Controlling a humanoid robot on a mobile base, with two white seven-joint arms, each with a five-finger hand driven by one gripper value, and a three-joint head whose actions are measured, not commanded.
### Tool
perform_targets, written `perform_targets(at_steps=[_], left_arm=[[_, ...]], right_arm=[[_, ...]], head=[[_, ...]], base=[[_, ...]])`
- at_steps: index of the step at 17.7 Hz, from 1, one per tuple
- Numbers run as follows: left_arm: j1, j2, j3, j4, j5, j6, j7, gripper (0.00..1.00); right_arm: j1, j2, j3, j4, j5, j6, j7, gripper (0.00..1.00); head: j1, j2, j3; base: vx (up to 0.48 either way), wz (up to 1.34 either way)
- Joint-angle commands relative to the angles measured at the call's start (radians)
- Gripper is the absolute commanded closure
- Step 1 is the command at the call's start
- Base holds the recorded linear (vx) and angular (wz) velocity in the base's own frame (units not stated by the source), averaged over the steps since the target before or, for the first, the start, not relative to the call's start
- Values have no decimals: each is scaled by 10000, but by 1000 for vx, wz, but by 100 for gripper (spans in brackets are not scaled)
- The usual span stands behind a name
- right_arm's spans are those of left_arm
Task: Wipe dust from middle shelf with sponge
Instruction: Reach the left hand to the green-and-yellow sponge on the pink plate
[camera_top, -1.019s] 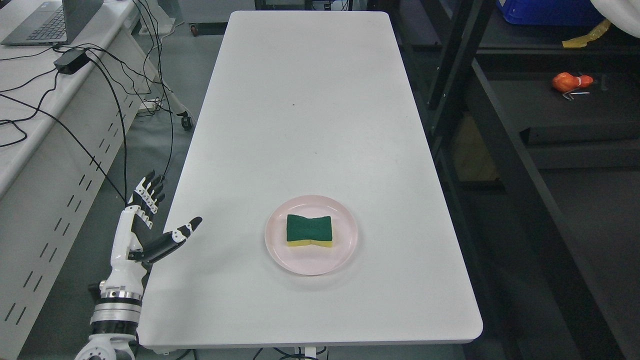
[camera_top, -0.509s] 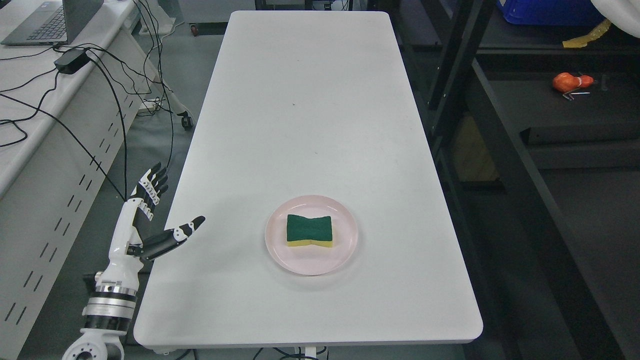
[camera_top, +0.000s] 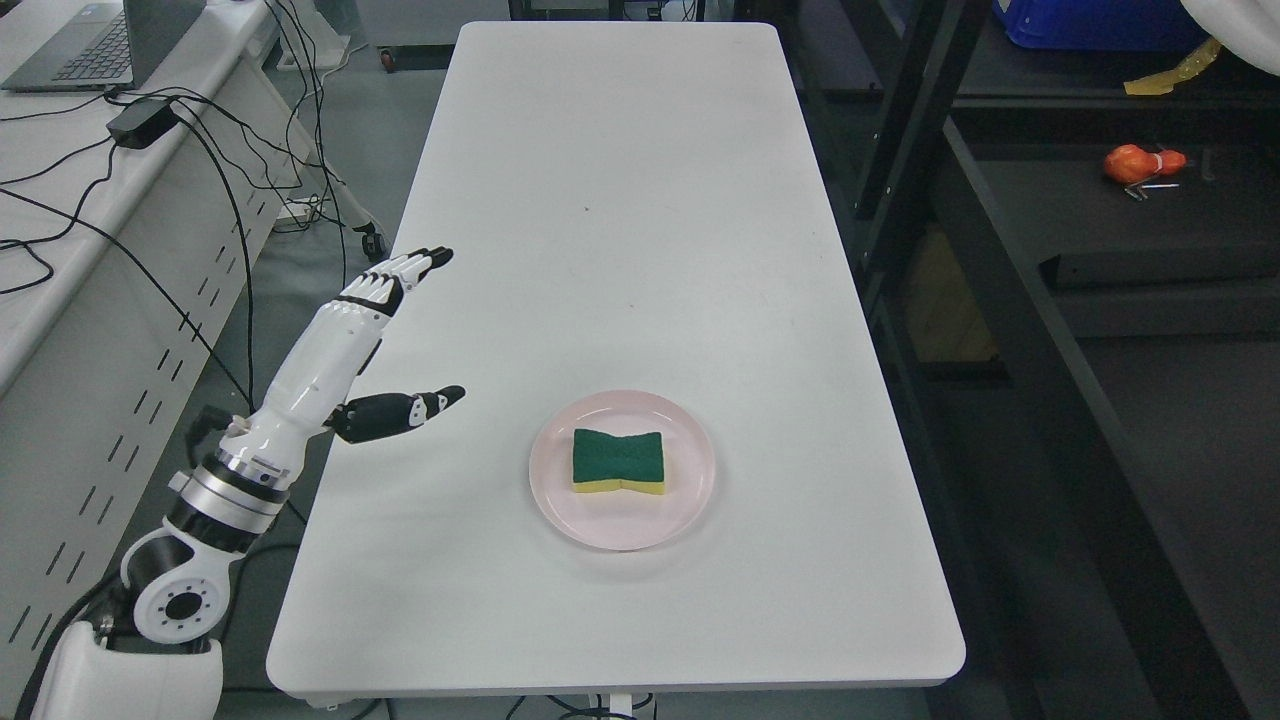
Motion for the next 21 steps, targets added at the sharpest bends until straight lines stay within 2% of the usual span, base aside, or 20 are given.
perform_targets(at_steps=[1, 3, 7, 10, 17, 21], left_arm=[[-2023, 1192, -3301, 1581, -5242, -828, -26, 4], [-2284, 917, -4176, 1886, -5812, -828, -41, 4], [-2592, -80, -4930, 2255, -6841, -844, -210, 4], [-2700, -343, -5667, 2256, -6889, -844, -531, 4], [-2685, -971, -6419, 2241, -6935, -844, -732, 5], [-2532, -1049, -6375, 2195, -6920, -768, -884, 12]], right_arm=[[-9, -175, -1, -174, 0, 4, 59, 0], [6, -175, -1, -174, 0, 4, 59, 0], [6, -175, -1, -174, 0, 4, 59, 0], [6, -175, 14, -174, 0, 4, 59, 0], [6, -175, -1, -174, 0, 4, 59, 0], [6, -175, -1, -174, 0, 4, 59, 0]], head=[[0, 0, 0], [0, 0, 0], [0, 0, 0], [0, 0, 0], [0, 0, 0], [0, 0, 0]], base=[[0, 0], [0, 0], [0, 0], [0, 0], [0, 0], [0, 0]])
